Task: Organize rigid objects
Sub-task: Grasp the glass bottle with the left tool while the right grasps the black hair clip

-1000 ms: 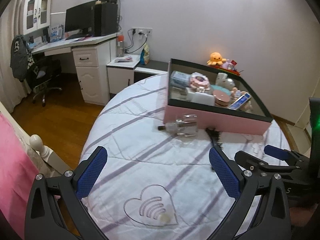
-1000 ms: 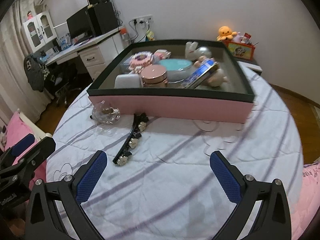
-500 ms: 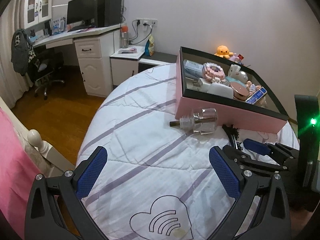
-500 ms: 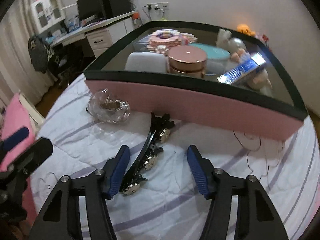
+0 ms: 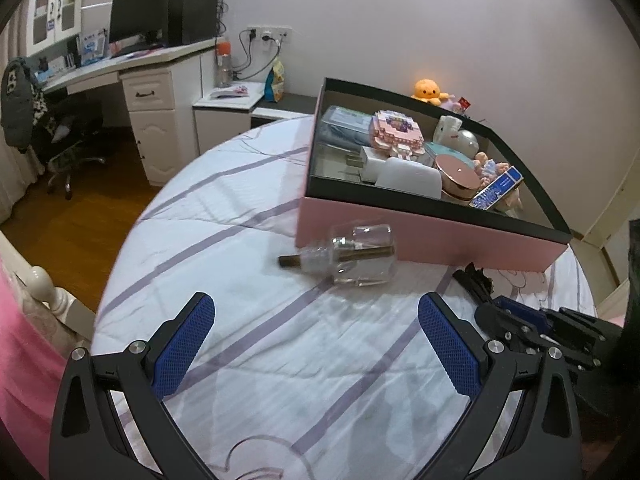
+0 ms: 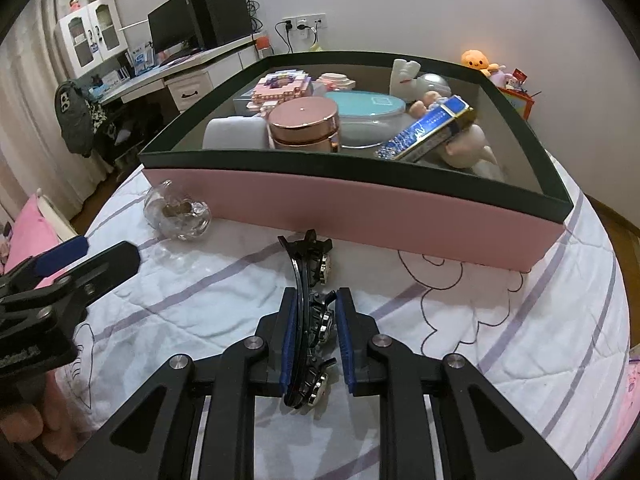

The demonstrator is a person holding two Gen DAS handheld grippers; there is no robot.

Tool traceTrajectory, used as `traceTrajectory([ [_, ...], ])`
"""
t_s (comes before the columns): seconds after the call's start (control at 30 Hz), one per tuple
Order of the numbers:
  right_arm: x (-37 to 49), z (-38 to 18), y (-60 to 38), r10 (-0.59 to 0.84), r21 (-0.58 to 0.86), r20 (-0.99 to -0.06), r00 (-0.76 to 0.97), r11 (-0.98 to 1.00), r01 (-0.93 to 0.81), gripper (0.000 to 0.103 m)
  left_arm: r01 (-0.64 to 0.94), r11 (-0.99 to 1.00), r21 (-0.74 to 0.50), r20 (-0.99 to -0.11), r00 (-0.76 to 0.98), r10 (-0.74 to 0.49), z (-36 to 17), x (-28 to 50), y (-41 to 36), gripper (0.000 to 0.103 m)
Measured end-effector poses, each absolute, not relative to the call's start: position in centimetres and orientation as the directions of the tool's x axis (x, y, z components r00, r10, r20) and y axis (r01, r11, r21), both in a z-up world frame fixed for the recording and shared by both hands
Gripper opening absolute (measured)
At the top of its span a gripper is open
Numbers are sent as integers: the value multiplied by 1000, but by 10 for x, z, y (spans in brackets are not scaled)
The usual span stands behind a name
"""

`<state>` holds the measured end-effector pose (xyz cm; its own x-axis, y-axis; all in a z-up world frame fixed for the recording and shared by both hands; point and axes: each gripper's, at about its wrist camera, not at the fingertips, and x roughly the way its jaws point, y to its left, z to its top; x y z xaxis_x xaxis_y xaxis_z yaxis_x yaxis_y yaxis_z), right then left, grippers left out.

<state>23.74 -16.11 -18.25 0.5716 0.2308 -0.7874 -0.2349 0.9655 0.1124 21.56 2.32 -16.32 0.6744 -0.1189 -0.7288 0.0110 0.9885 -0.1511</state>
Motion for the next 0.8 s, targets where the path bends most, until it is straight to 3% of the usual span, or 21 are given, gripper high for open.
traceTrajectory([
  [0.3,246,-184,-165,254,136,-786,563,960,-243,19,0,990,-144,-762,638,-111,-180,252,14,102],
  [0.47,249,-183,-168,263,147,-785,561,958,-245,19,29,988,-154,-764,630,-138,-182,260,11,78],
  [0.8,236,-172,-181,285,179,-769,572,955,-235,19,69,986,-152,-745,648,-160,-171,233,4,78],
])
